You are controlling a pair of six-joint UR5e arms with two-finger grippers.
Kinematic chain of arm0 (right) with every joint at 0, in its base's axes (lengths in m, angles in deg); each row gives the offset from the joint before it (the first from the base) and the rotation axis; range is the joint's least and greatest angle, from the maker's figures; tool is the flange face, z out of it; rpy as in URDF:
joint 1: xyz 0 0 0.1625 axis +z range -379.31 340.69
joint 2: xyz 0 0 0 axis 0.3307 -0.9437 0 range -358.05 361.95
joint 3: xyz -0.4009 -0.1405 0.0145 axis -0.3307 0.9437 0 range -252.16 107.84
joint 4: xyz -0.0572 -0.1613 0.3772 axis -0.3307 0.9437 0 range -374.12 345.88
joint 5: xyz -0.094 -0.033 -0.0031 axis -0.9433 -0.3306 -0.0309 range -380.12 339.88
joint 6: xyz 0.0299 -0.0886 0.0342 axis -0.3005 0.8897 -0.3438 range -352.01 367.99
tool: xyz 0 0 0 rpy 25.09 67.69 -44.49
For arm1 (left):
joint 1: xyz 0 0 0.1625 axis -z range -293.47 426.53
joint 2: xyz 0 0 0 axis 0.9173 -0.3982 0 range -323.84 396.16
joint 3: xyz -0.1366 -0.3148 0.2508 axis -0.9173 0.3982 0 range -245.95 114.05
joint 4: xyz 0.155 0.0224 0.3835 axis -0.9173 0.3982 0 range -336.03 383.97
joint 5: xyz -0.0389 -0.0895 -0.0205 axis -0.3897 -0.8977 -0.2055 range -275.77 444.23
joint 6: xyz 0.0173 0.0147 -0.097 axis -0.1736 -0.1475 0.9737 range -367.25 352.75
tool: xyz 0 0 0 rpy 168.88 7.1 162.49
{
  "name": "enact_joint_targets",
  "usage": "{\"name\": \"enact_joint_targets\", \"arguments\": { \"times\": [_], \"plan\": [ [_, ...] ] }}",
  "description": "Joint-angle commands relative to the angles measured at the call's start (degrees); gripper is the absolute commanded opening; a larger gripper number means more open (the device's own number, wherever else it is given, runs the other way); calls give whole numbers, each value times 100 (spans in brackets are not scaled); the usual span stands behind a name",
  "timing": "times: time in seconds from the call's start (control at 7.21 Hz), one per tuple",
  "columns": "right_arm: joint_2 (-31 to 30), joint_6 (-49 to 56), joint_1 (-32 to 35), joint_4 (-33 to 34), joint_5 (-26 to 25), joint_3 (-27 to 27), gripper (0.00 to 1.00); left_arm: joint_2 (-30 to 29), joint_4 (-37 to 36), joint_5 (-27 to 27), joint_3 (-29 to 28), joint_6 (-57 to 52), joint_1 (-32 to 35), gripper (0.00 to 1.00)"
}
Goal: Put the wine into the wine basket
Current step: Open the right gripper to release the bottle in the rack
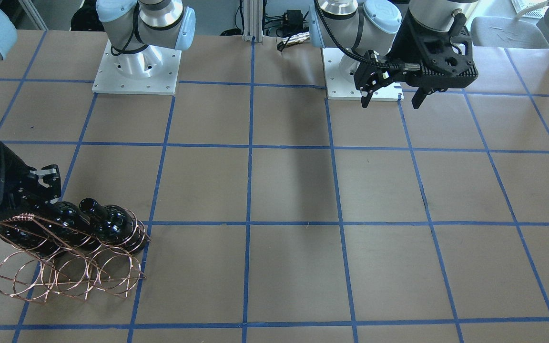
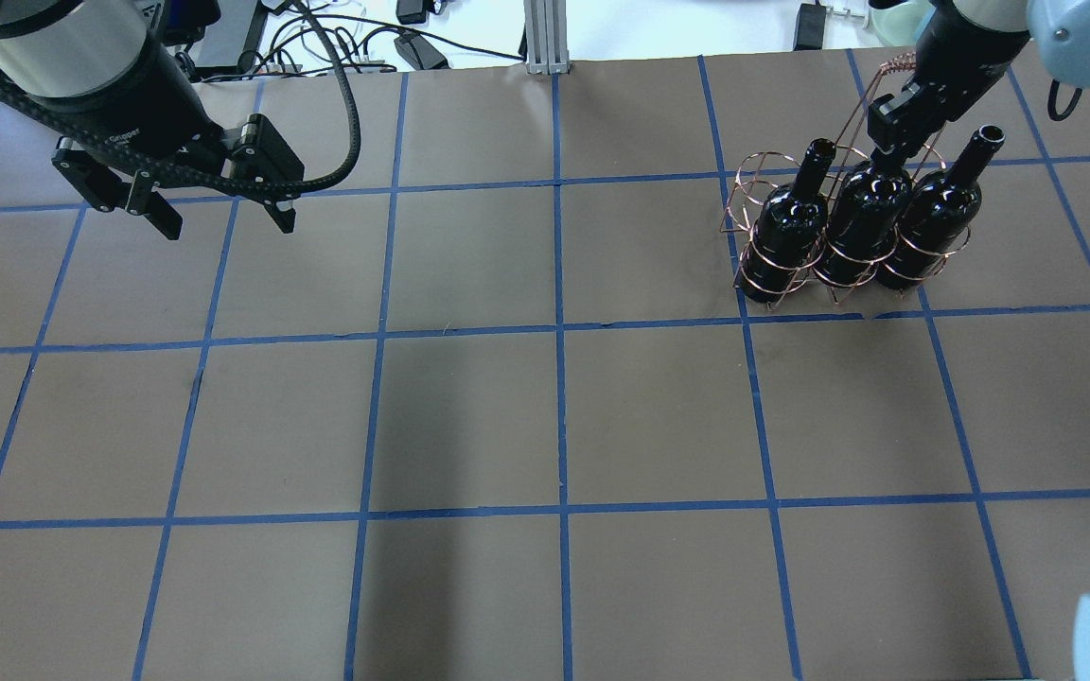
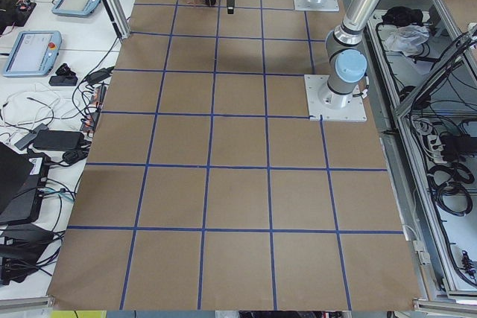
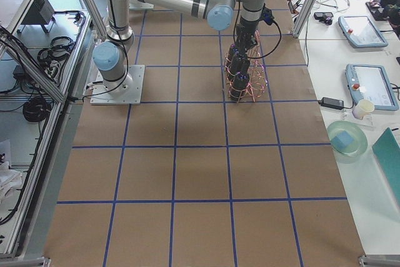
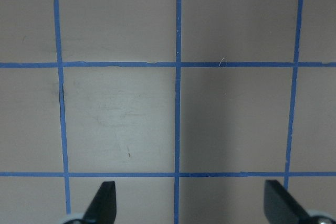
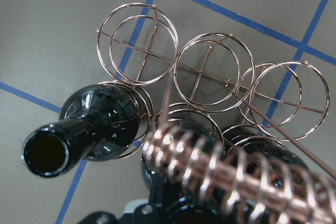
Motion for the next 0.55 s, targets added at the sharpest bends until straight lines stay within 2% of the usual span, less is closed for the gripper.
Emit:
{"name": "enact_joint_targets", "arguments": {
  "times": [0.0, 0.28, 0.42],
  "plan": [
    [-73, -47, 9, -19, -72, -16, 100, 6, -7, 4, 8, -1, 0, 100],
    [-423, -56, 17, -132, -99, 46, 100, 6, -15, 4, 8, -1, 0, 100],
    [-756, -56, 17, -447, -82, 63, 100, 6, -16, 4, 8, -1, 0, 100]
  ]
}}
